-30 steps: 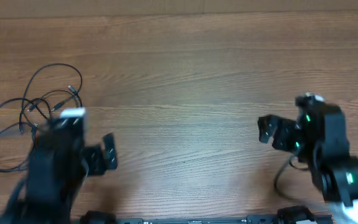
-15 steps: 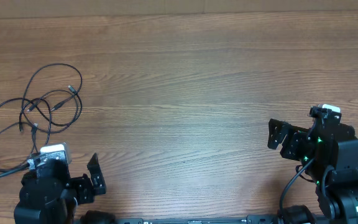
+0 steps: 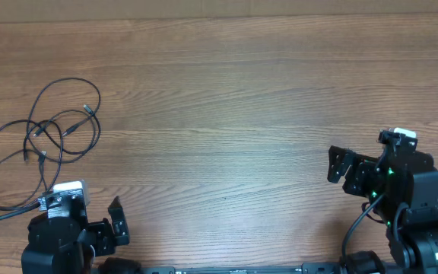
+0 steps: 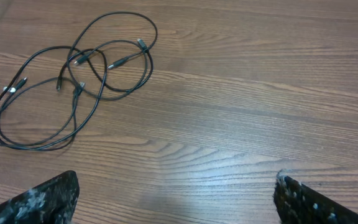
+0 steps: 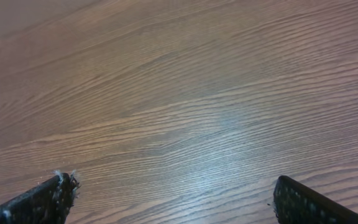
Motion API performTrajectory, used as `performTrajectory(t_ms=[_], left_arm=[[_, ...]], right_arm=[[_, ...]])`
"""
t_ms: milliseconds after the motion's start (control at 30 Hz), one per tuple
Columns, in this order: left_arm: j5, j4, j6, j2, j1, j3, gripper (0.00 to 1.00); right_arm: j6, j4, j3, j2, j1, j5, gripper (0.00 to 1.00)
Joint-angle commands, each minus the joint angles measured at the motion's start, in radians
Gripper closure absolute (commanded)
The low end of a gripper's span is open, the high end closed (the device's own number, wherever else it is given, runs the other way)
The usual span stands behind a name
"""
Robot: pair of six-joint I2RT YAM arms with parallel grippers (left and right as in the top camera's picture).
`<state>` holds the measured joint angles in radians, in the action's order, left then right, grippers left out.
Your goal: Untangle cables
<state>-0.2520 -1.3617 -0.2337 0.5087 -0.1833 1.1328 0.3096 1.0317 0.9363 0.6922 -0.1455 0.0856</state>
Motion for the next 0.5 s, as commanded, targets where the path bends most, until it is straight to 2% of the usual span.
performTrajectory(t_ms=[0, 133, 233, 367, 467], left_arm=[[-0.017, 0.003, -0.01, -0.006, 0.002, -0.005, 0.01], [-0.017, 0.003, -0.01, -0.006, 0.002, -0.005, 0.0], [-0.017, 0.003, -0.009, -0.006, 0.002, -0.005, 0.0], [-0.017, 0.003, -0.009, -0.006, 0.002, -0.005, 0.0], [-0.017, 0.003, -0.01, -0.006, 0.002, -0.005, 0.0]], right_arm=[[-0.004, -0.002, -0.032, -0.057, -0.005, 0.01, 0.0], [-0.004, 0.027, -0.062, -0.147, -0.005, 0.01, 0.0], [-0.015, -0.018, -0.107, -0.227, -0.005, 0.011, 0.0], [-0.132, -0.228, -0.226, -0.335, -0.003, 0.01, 0.0], [-0.163, -0.4, -0.332, -0.414, -0.003, 0.011, 0.0]])
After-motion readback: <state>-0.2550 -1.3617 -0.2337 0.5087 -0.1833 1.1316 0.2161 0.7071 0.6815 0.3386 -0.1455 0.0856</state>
